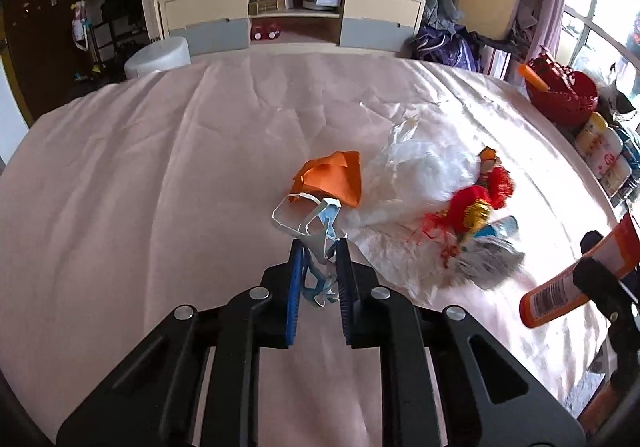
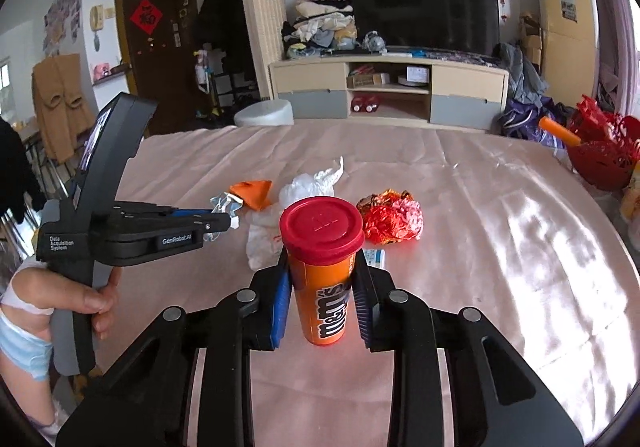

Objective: Collect trash
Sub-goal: 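Grasp the orange M&M's tube with the right tool while the left grasps a foil wrapper, then carry the tube and foil wrapper to the bin and open both tools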

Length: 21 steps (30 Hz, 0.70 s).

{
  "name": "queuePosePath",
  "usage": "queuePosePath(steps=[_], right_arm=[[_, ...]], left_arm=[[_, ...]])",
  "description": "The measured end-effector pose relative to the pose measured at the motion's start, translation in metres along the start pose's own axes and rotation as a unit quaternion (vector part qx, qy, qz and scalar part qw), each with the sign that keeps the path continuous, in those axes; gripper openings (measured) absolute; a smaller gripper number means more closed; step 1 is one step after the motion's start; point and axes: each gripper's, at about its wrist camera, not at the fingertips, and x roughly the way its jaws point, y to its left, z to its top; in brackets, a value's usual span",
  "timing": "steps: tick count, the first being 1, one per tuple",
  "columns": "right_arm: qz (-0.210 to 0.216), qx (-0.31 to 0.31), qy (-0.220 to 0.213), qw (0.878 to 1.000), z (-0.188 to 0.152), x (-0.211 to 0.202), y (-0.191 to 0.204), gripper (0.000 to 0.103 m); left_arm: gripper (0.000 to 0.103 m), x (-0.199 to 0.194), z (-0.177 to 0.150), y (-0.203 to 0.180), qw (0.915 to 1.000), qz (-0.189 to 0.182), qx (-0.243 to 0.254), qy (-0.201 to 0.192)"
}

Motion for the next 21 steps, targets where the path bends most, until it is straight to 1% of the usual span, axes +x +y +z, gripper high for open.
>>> queuePosePath(steps=[5,10,14,15,17,21], right_arm=[[-0.004,-0.005,-0.018,1.000,-0.002,-0.033,0.005,0.029],[-0.008,-0.011,-0.029,0.999,-0.009,-0.069,0.012,0.029],[-0.002,-0.010,-0.027,1.000,-0.025,-0.093,0.015,0.029],[0.002,-0.008,-0.024,1.000,-0.030,-0.097,0.015,0.029],[0.007,-0.003,-0.019,1.000,-0.039,-0.104,0.016,0.029],[0.015,0.001,-0.003,1.000,-0.061,-0.113,0.016,0.029]], left_arm=[[0.015,-0.037,-0.011,-0.005,0.9997,0.005,0.004,-0.023],[0.015,-0.077,-0.034,-0.015,0.9991,-0.013,0.001,-0.041],[0.015,-0.102,-0.064,-0.029,0.9987,-0.021,0.013,-0.045],[0.015,-0.110,-0.075,-0.034,0.9985,-0.027,0.018,-0.044],[0.015,-0.118,-0.090,-0.041,0.9983,-0.032,0.022,-0.044],[0.015,-0.131,-0.131,-0.056,0.9976,-0.039,0.039,-0.042]])
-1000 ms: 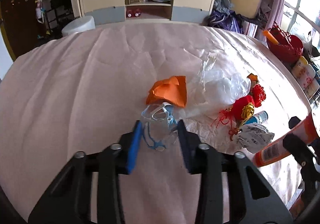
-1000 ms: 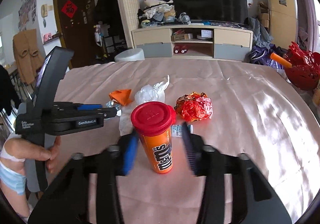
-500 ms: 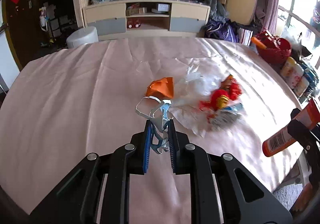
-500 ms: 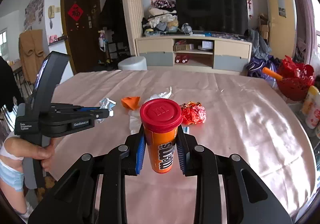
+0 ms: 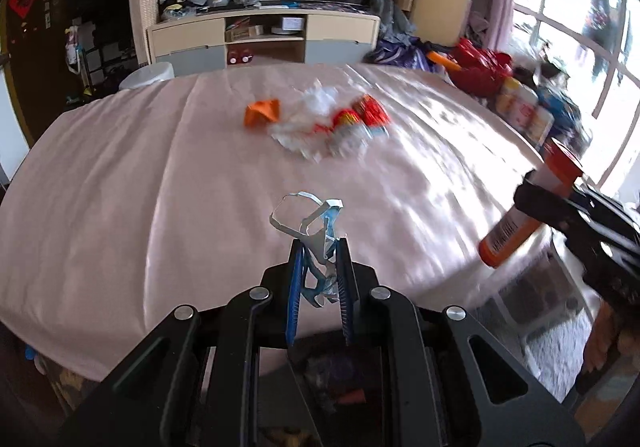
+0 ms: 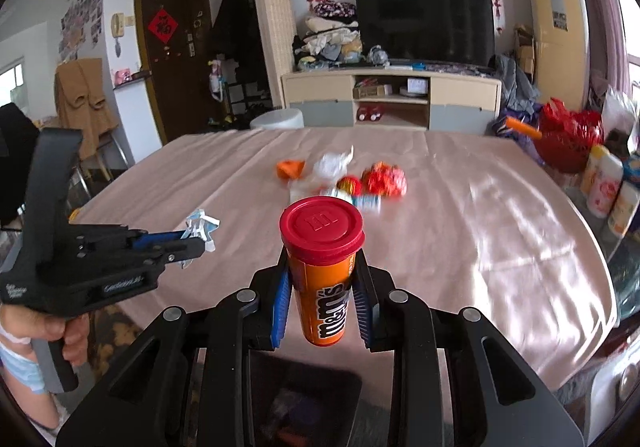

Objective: Collect trash
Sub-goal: 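Carry the tube and foil wrapper to the bin and open both tools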

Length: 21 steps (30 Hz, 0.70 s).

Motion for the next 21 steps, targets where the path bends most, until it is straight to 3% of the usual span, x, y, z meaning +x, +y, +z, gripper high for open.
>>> queuePosePath(steps=[11,21], right_arm=[[0.025,0.030,0.060,0.997,-0.075,0.006,0.004,0.029],[0.013,0.036,0.114,0.993,-0.127,0.034,0.011,0.029]], left_arm=[[0.016,-0.003,-0.084,-0.021,0.9988,-0.037,-0.011,0.031],[0.016,0.034,-0.144,-0.018,0.9928,-0.054,-0.059,0.089]])
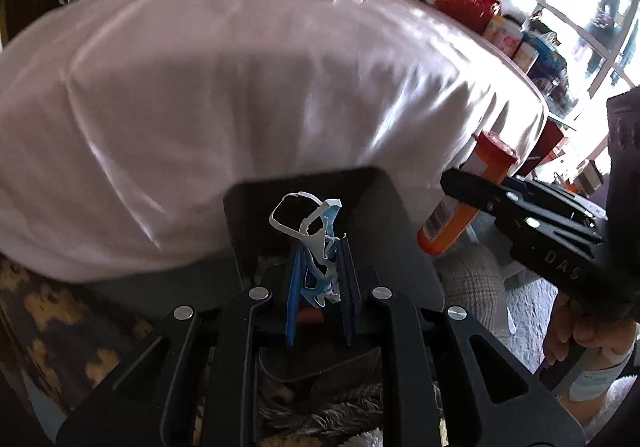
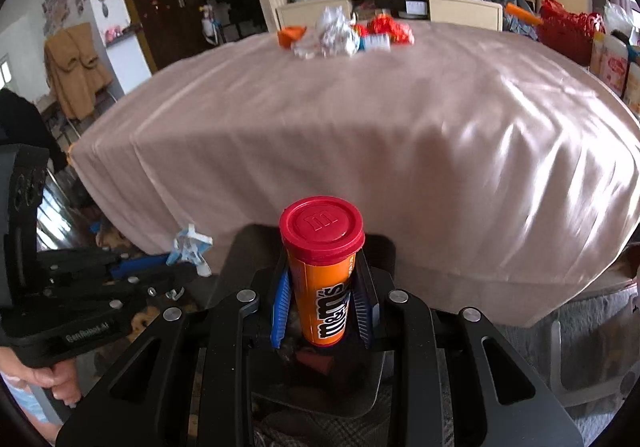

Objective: Collect trash
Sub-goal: 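Carry the tube and foil wrapper to the bin and open both tools, then move both tools back over the remaining trash pile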

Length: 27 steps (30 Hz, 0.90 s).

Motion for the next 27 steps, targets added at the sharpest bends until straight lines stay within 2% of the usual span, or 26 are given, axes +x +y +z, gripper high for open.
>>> queuePosePath(steps=[4,9,10,11,13,19,27], right_arm=[[0.000,0.003,0.018,1.000,-0.007,0.012,0.000,0.029],[0.001,0.016,0.034,0.999,-0.009,0.019,-0.004,0.031],[0.001,0.018,0.042,0.999,-0.008,0.022,-0.004,0.044],[0.001,0.020,0.044,0.999,-0.007,0.023,-0.005,0.064],[-0.006,0.022,0.039,0.999,-0.008,0.023,-0.005,0.077],[-0.007,0.029,0.034,0.999,-0.007,0.018,-0.011,0.077],[-0.010,0.043,0.010,0.999,0.004,-0.001,-0.024,0.077]], left_arm=[[0.016,0.017,-0.010,0.000,0.9998,0.005,0.002,0.019],[0.019,0.018,-0.009,0.002,0.9997,0.010,0.006,0.022],[0.028,0.019,-0.007,0.002,0.9996,0.014,0.006,0.023],[0.032,0.019,-0.006,0.001,0.9996,0.017,0.006,0.023],[0.040,0.019,-0.006,0.001,0.9994,0.024,0.009,0.024],[0.049,0.015,-0.005,0.004,0.9993,0.028,0.009,0.024],[0.051,0.004,0.001,0.003,0.9995,0.026,0.014,0.011]])
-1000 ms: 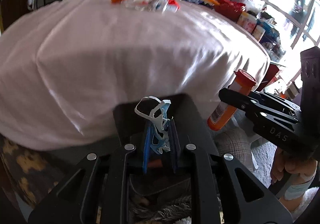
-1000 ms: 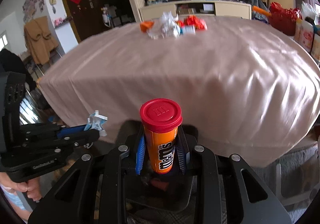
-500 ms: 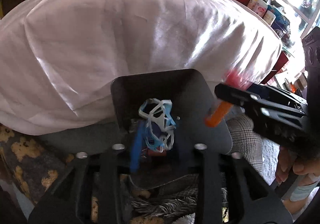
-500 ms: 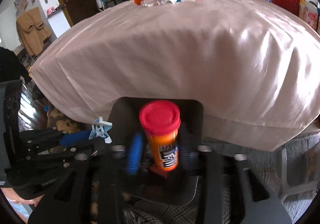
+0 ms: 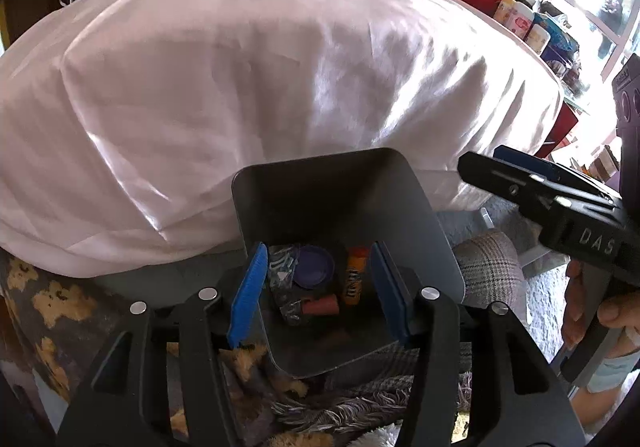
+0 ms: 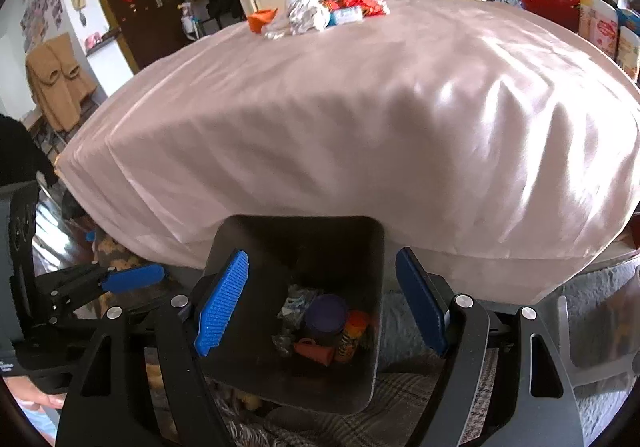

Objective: Collect trash
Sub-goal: 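Move both tools back over the remaining trash pile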

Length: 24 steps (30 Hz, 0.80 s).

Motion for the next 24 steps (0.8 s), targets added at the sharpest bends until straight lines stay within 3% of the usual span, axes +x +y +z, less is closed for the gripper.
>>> queuePosePath(steps=[8,19,20,22,24], right_arm=[[-0.017,0.000,-0.048,0.999,0.032,-0.026,-0.013,0.077],[-0.031,0.000,-0.088,0.996,0.102,-0.021,-0.029,0.077],[-0.028,0.000,-0.089,0.996,0.108,-0.019,-0.029,0.077],[-0.023,-0.004,-0.091,0.996,0.119,-0.013,-0.026,0.077],[-0.020,-0.010,-0.091,0.996,0.128,-0.006,-0.019,0.077]], left_arm=[[0.051,-0.015,0.022,0.003,0.9996,0.009,0.012,-0.025],[0.055,-0.026,0.093,0.021,0.9973,0.026,0.022,-0.064],[0.060,-0.024,0.099,0.024,0.9979,0.017,0.019,-0.059],[0.076,-0.023,0.108,0.030,0.9987,-0.036,0.009,-0.036],[0.076,-0.022,0.113,0.031,0.9988,-0.043,0.013,-0.018]])
